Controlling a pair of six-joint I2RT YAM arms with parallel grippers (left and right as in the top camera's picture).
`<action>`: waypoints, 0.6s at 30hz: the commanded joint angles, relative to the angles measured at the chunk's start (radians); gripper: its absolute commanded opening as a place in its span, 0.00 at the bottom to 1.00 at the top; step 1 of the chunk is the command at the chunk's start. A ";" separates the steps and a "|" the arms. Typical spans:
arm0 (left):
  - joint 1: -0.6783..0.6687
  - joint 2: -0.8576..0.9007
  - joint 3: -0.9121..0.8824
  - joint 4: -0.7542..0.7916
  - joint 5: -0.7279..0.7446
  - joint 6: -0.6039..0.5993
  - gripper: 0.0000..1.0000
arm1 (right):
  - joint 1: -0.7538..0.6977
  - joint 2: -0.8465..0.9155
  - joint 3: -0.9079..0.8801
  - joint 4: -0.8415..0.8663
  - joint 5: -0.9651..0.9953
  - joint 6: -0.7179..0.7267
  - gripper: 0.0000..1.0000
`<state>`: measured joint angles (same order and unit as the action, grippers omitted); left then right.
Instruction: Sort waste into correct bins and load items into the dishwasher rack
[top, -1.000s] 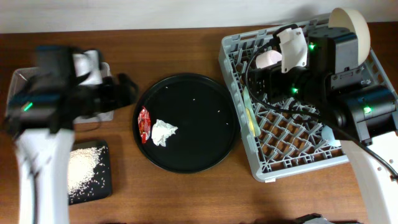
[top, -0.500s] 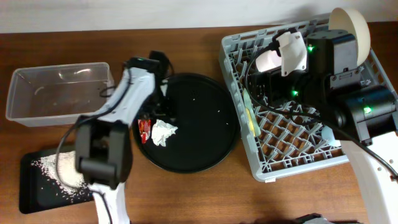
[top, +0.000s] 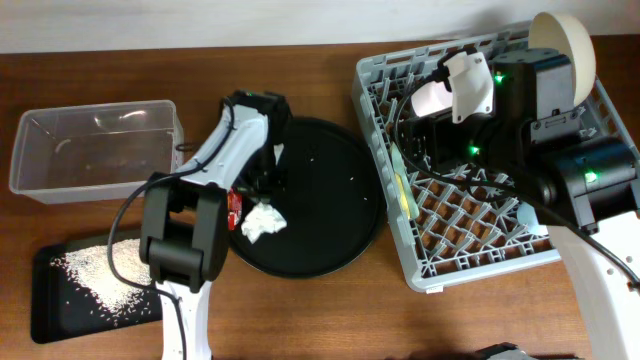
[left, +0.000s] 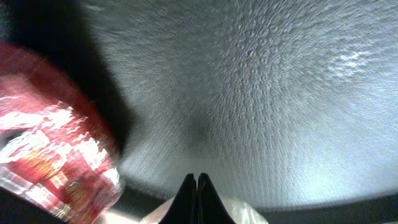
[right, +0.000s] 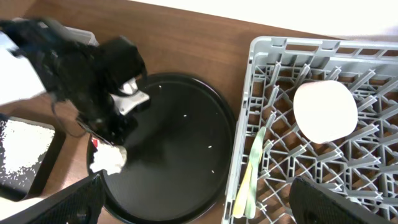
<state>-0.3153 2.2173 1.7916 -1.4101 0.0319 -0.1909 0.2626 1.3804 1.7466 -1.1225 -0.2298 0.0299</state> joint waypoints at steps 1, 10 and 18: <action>0.051 -0.113 0.137 -0.047 -0.010 0.006 0.01 | 0.005 0.002 0.006 0.002 0.002 0.000 0.98; 0.261 -0.238 0.229 0.002 -0.451 -0.127 0.01 | 0.005 0.003 0.006 -0.011 0.002 0.000 0.98; 0.534 -0.185 0.185 0.271 -0.272 -0.105 0.49 | 0.005 0.003 0.006 -0.032 0.002 0.000 0.98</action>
<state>0.1604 2.0022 1.9865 -1.1713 -0.3084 -0.3122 0.2626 1.3804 1.7462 -1.1442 -0.2298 0.0296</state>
